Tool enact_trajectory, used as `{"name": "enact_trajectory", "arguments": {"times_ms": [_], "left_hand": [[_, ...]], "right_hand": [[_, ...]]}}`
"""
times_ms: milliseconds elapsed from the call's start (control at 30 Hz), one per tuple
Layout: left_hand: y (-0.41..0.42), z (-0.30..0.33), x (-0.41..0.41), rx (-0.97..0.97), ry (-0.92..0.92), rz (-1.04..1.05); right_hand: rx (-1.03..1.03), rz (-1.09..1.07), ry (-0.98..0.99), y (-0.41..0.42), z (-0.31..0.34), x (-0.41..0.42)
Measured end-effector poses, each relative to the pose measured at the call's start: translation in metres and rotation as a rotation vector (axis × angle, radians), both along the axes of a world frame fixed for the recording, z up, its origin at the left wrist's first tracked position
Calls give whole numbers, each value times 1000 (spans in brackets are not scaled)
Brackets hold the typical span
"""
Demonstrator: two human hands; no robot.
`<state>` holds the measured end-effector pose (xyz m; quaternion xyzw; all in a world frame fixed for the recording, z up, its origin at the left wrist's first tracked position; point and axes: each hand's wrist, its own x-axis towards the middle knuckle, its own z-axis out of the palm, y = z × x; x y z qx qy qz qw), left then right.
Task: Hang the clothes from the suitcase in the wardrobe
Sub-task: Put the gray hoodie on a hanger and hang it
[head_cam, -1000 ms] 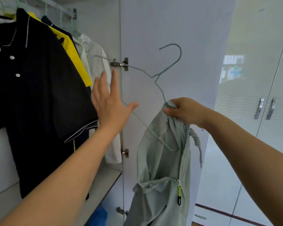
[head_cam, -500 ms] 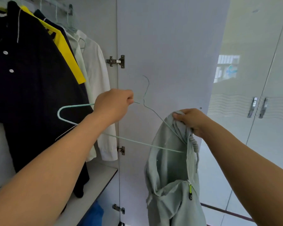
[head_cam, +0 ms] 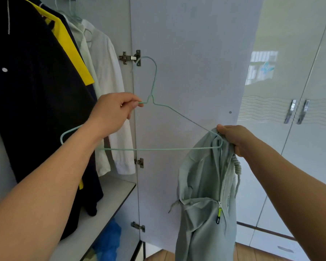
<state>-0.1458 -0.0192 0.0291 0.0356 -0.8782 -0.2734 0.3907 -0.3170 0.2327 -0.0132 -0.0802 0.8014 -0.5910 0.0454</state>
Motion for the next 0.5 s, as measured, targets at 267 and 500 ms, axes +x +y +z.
{"name": "enact_trajectory", "arguments": {"times_ms": [267, 500], "left_hand": [[44, -26, -6, -230, -153, 24], [-7, -1, 26, -73, -59, 201]], "right_hand": [[97, 192, 261, -45, 5, 34], [-51, 88, 157, -27, 7, 14]]}}
